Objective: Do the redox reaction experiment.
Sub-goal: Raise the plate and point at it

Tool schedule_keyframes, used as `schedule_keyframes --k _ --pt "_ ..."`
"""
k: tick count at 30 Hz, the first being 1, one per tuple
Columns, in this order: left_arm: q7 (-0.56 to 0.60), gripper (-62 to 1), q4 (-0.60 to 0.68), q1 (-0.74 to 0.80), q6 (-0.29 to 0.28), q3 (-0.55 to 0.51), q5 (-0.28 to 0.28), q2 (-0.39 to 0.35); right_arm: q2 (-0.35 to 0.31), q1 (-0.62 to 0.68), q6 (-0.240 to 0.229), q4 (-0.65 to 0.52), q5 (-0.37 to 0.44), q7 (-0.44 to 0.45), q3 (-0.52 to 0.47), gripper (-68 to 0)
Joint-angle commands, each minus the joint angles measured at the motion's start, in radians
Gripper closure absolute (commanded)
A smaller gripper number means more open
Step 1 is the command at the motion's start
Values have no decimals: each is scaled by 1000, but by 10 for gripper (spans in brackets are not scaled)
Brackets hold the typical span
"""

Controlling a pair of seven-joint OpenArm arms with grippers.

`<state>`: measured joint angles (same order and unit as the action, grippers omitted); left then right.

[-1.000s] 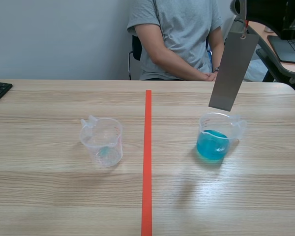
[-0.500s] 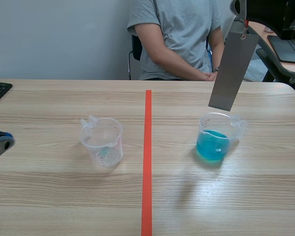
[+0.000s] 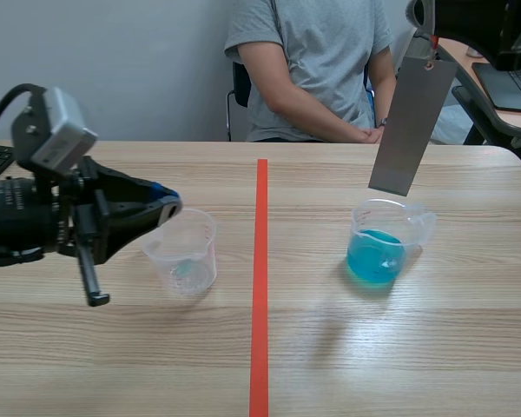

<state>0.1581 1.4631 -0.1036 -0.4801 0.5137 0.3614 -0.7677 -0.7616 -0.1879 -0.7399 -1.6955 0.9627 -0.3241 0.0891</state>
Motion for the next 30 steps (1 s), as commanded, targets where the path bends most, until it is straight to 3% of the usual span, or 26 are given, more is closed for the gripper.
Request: schedule_keyframes --k 1,6,12,20,30 --pt "-8 -49 -14 -40 2 24 8 41 -14 -23 -6 -13 18 11 -14 -15" --pt "-43 -49 -113 -171 25 136 7 156 -14 -23 -6 -13 18 11 -14 -15" --pt "-51 -49 -268 -290 25 222 -41 287 -14 -23 -6 -13 18 11 -14 -15" --pt "-50 -49 -460 -419 24 297 -41 440 -14 -23 -6 -13 18 11 -14 -15" --pt "-51 -49 -611 -515 24 354 -49 607 -14 -23 -6 -13 18 11 -14 -15"
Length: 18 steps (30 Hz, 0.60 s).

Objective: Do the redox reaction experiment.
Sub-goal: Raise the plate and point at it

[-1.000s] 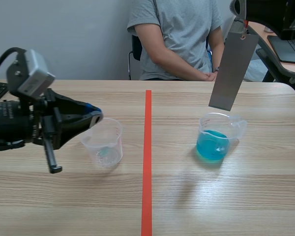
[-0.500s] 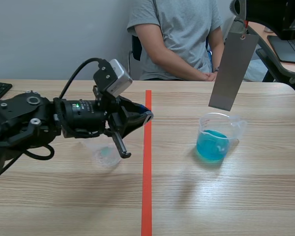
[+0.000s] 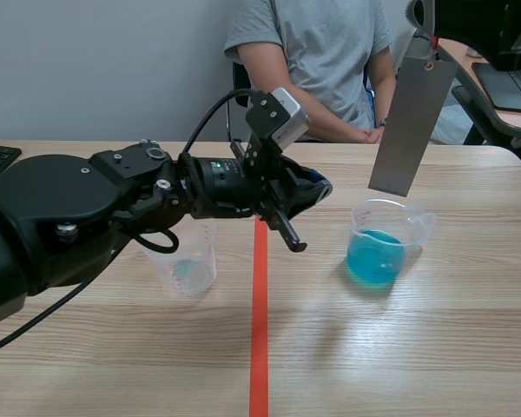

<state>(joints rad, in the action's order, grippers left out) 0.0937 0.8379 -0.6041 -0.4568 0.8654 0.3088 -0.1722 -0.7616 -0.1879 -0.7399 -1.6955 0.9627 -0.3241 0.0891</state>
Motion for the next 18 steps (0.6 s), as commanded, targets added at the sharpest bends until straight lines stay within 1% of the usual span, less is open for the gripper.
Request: schedule_keyframes --k 1,3,9,10,14,18 --pt "14 -49 5 -19 1 6 -3 24 -14 -23 -6 -13 18 11 -14 -15" --pt "14 -49 -14 -26 1 11 -21 47 -14 -23 -6 -13 18 11 -14 -15" --pt "18 -49 -59 -43 2 11 -24 95 -14 -23 -6 -13 18 11 -14 -15" --pt "21 -49 -60 -43 7 11 -26 98 -14 -23 -6 -13 18 11 -14 -15" --pt "21 -49 -60 -42 68 11 -26 108 -14 -23 -6 -13 18 11 -14 -15" --pt "21 -49 -60 -42 77 11 -26 108 -14 -23 -6 -13 18 11 -14 -15"
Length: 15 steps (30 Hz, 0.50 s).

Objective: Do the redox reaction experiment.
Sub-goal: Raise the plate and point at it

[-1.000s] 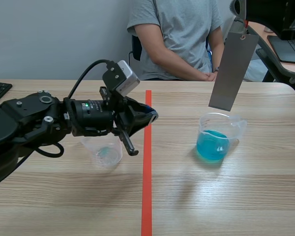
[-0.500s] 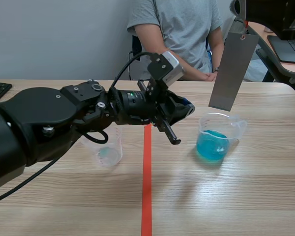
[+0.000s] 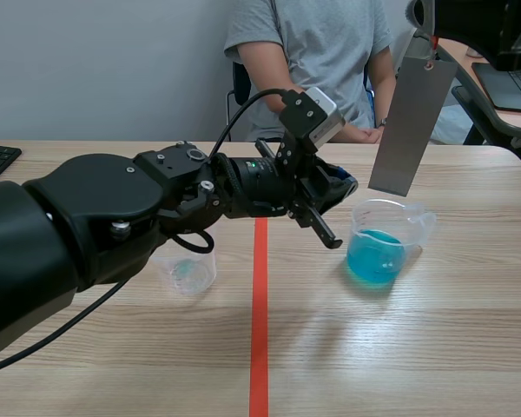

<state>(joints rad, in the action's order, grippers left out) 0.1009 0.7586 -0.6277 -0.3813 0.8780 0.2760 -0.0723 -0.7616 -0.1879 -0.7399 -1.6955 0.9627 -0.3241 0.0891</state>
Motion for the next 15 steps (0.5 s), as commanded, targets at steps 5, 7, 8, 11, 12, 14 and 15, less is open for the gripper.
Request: schedule_keyframes --k 5,7,8,11,12,14,15 --pt "11 -49 19 -19 0 -2 3 8 -14 -23 -6 -13 18 11 -14 -15" --pt "11 -49 19 -19 -7 -2 3 8 -14 -23 -6 -13 18 11 -14 -15" --pt "11 -49 19 -19 -10 -2 3 8 -14 -23 -6 -13 18 11 -14 -15" --pt "11 -49 19 -19 -11 -2 3 8 -14 -23 -6 -13 18 11 -14 -15" --pt "11 -49 19 -19 -14 -2 3 8 -14 -23 -6 -13 18 11 -14 -15" --pt "11 -49 19 -19 -19 -2 3 8 -14 -23 -6 -13 18 11 -14 -15" --pt "11 -49 19 -19 -25 -2 3 8 -14 -23 -6 -13 18 11 -14 -15"
